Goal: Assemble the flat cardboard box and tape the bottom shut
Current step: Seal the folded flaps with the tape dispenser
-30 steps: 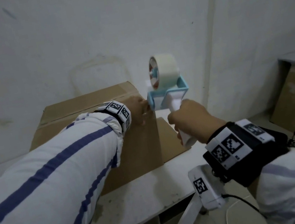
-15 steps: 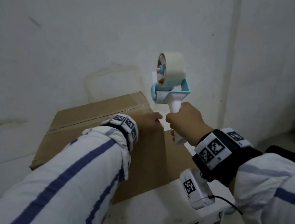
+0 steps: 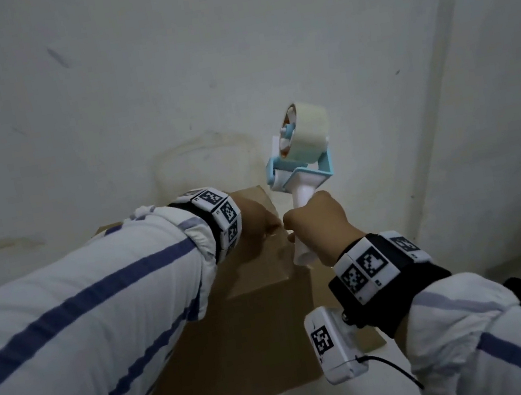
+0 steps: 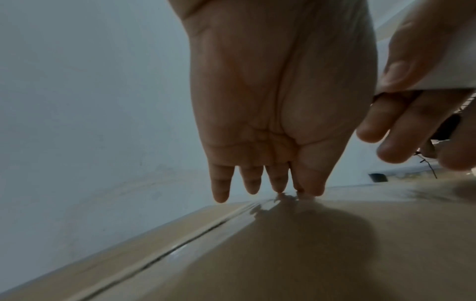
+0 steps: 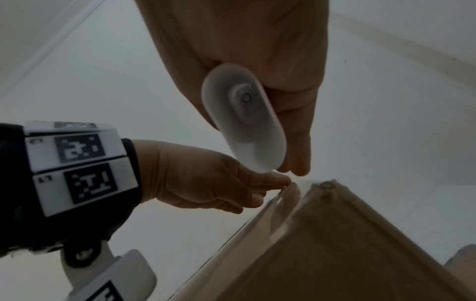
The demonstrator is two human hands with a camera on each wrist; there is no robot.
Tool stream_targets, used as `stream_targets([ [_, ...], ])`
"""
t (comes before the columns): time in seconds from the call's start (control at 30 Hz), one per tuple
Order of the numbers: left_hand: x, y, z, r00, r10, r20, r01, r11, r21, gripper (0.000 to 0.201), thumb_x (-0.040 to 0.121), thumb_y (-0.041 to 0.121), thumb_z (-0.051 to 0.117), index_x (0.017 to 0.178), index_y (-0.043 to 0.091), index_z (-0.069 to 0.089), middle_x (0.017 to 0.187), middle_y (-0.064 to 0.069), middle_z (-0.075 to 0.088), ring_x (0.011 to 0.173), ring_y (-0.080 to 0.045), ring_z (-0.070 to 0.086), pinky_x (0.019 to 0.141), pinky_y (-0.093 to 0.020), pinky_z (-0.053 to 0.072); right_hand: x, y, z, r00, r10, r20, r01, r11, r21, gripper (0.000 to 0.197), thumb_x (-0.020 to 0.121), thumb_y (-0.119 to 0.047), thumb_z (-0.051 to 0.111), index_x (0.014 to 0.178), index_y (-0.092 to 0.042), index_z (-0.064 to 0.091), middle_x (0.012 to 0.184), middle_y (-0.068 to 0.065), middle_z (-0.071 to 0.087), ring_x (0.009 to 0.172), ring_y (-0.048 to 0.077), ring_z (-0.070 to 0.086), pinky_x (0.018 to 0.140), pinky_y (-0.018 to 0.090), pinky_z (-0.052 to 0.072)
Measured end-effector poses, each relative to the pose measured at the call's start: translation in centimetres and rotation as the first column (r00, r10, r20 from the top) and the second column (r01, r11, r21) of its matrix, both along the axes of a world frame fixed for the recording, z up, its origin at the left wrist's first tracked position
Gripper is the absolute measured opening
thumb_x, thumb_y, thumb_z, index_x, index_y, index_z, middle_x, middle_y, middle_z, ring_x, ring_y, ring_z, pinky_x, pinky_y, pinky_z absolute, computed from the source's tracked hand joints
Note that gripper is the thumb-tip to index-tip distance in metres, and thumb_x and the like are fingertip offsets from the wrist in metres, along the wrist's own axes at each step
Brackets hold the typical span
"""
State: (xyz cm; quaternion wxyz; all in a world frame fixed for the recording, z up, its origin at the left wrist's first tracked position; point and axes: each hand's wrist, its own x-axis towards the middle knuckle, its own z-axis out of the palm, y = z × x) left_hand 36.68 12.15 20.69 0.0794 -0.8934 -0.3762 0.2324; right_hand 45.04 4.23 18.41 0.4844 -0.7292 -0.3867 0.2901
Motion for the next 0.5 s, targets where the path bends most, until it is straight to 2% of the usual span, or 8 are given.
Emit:
stream_targets([
  [0.1, 0.6, 1.8, 0.1, 0.999, -0.046, -0.019, 0.046, 0.999, -0.003, 0.044, 0.098, 0.015, 0.045, 0.141, 0.016, 0.037, 0.141, -0.007, 0.046, 0.127, -0.023, 0.046, 0.102, -0.028, 0.034, 0.6, 1.5, 0.1, 1.0, -0.011, -0.02, 0.01, 0.998, -0.059, 0.047, 0.073, -0.01, 0.067, 0.115, -0.002, 0.048, 0.117, 0.019, 0.057, 0.107, 0.035, 0.062, 0.091, 0.046, 0.054],
  [0.2, 1.0, 3.4, -0.4, 0.996, -0.083, 0.028, 0.084, 0.996, -0.036, 0.043, 0.1, 0.017, 0.038, 0.143, 0.016, 0.034, 0.143, -0.006, 0.043, 0.129, -0.022, 0.042, 0.099, -0.02, 0.027, 1.3, 2.4, 0.1, 0.999, -0.015, -0.039, 0.013, 0.998, -0.063, 0.019, 0.075, -0.013, 0.066, 0.086, -0.009, 0.051, 0.097, 0.013, 0.059, 0.107, 0.034, 0.063, 0.089, 0.039, 0.055],
  [0.23, 0.9, 4.0, -0.5, 0.993, -0.107, 0.042, 0.109, 0.993, -0.053, 0.044, 0.1, 0.018, 0.038, 0.144, 0.017, 0.033, 0.145, -0.004, 0.041, 0.131, -0.021, 0.04, 0.102, -0.022, 0.026, 1.4, 2.5, 0.2, 0.999, -0.019, -0.043, 0.017, 0.998, -0.059, 0.016, 0.076, -0.013, 0.065, 0.077, -0.012, 0.049, 0.092, 0.01, 0.057, 0.107, 0.033, 0.064, 0.089, 0.039, 0.055],
  [0.3, 0.7, 4.9, -0.5, 0.988, -0.14, 0.063, 0.145, 0.986, -0.084, 0.046, 0.1, 0.02, 0.039, 0.145, 0.02, 0.031, 0.149, -0.002, 0.036, 0.136, -0.021, 0.035, 0.11, -0.03, 0.024, 1.5, 3.0, 0.3, 0.999, -0.023, -0.041, 0.021, 0.998, -0.06, 0.023, 0.078, -0.012, 0.062, 0.066, -0.016, 0.043, 0.091, 0.008, 0.054, 0.108, 0.033, 0.063, 0.091, 0.042, 0.055],
  [0.4, 0.7, 6.0, -0.7, 0.983, -0.165, 0.083, 0.175, 0.974, -0.141, 0.047, 0.1, 0.019, 0.038, 0.146, 0.02, 0.03, 0.152, -0.001, 0.032, 0.139, -0.021, 0.03, 0.113, -0.032, 0.02, 1.6, 3.8, 0.6, 0.998, -0.035, -0.056, 0.032, 0.998, -0.046, 0.026, 0.078, -0.011, 0.062, 0.063, -0.016, 0.041, 0.083, 0.006, 0.054, 0.102, 0.032, 0.064, 0.091, 0.044, 0.055],
  [0.43, 0.8, 6.1, -0.7, 0.983, -0.154, 0.096, 0.168, 0.973, -0.159, 0.046, 0.1, 0.018, 0.037, 0.146, 0.021, 0.03, 0.152, -0.001, 0.033, 0.138, -0.02, 0.031, 0.113, -0.032, 0.021, 1.6, 4.1, 0.7, 0.998, -0.036, -0.06, 0.034, 0.998, -0.045, 0.023, 0.077, -0.011, 0.063, 0.065, -0.015, 0.044, 0.079, 0.005, 0.053, 0.096, 0.03, 0.064, 0.091, 0.042, 0.055],
  [0.5, 1.1, 6.4, -0.6, 0.986, -0.139, 0.097, 0.154, 0.974, -0.169, 0.043, 0.101, 0.018, 0.034, 0.144, 0.022, 0.034, 0.15, -0.001, 0.037, 0.136, -0.02, 0.035, 0.111, -0.029, 0.022, 1.5, 4.4, 0.7, 0.998, -0.033, -0.05, 0.031, 0.998, -0.046, 0.012, 0.076, -0.011, 0.063, 0.077, -0.01, 0.051, 0.082, 0.006, 0.055, 0.084, 0.024, 0.058, 0.087, 0.039, 0.056],
])
